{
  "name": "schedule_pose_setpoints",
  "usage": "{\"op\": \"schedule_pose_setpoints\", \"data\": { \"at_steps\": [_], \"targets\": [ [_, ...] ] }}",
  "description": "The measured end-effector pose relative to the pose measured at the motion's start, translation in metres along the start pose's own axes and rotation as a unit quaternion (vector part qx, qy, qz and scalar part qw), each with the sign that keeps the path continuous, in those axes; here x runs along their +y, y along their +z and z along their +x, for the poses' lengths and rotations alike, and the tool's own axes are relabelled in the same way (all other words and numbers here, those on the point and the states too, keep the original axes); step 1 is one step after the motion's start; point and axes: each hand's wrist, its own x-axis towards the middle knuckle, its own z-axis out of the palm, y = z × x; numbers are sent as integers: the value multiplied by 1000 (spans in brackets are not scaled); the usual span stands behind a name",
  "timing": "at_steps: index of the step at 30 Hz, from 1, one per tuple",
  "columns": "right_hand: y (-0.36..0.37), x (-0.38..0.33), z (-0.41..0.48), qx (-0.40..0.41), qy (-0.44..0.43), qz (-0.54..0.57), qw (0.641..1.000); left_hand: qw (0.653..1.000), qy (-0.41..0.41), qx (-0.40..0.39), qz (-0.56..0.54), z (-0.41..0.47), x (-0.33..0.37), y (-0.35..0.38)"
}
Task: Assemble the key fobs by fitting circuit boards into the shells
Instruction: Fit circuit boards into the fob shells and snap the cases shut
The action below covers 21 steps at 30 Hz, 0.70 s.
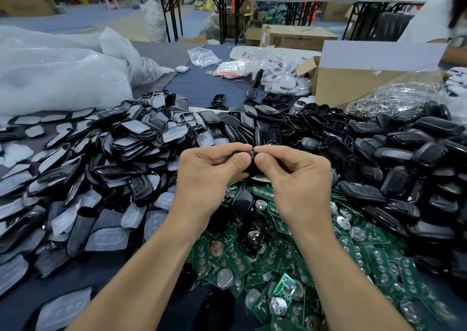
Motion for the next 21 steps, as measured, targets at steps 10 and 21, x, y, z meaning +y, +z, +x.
{"op": "schedule_pose_setpoints", "data": {
  "at_steps": [10,21],
  "targets": [
    [-1,-2,-1,6,-24,-44,999,1000,-13,14,-16,0,-1,2],
    [-1,-1,0,-3,-24,-36,999,999,-26,15,-25,1,-1,0]
  ]
}}
